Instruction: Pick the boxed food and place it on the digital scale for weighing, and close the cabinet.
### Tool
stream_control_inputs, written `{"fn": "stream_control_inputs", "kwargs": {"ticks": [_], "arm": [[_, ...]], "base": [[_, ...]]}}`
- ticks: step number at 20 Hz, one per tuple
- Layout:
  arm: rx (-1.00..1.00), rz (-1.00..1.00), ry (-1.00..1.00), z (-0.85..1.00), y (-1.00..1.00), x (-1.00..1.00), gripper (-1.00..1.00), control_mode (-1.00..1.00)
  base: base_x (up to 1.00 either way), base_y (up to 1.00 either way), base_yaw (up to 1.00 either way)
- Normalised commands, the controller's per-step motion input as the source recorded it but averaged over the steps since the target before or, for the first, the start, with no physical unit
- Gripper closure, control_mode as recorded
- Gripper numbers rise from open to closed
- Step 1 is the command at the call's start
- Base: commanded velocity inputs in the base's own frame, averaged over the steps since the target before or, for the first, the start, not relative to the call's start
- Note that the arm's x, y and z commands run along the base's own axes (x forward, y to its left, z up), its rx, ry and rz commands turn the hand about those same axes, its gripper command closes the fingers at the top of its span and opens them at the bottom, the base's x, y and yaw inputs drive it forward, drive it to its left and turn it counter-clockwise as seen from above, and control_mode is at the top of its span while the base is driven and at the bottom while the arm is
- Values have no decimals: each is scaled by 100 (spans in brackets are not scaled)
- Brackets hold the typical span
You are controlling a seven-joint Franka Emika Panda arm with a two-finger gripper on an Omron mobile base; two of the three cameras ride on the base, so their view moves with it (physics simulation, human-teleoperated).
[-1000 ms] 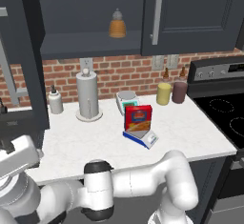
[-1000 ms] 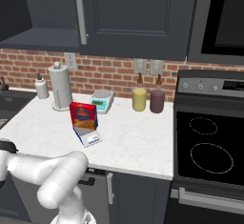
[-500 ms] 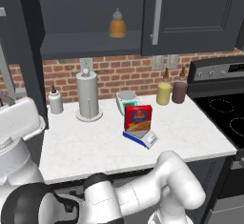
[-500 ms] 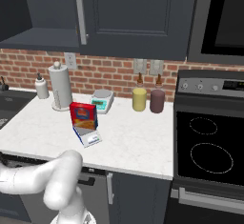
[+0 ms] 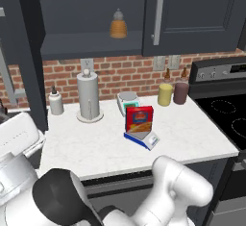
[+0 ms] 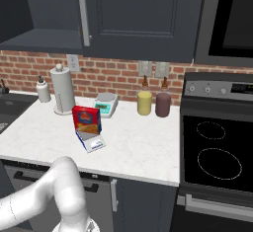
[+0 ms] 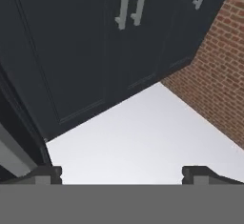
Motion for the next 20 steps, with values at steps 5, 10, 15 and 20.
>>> {"fn": "stream_control_inputs", "kwargs": {"ticks": [5,10,15,20], "arm": [[2,3,50,-71,59,-39,-100,-100],[14,0,45,-23,67,15,-100,-100],[16,0,47,-27,81,25,-100,-100],[17,0,43,-8,33,0,-100,-100]], "base": [[0,0,0],[0,0,0],[0,0,0],[0,0,0]]}}
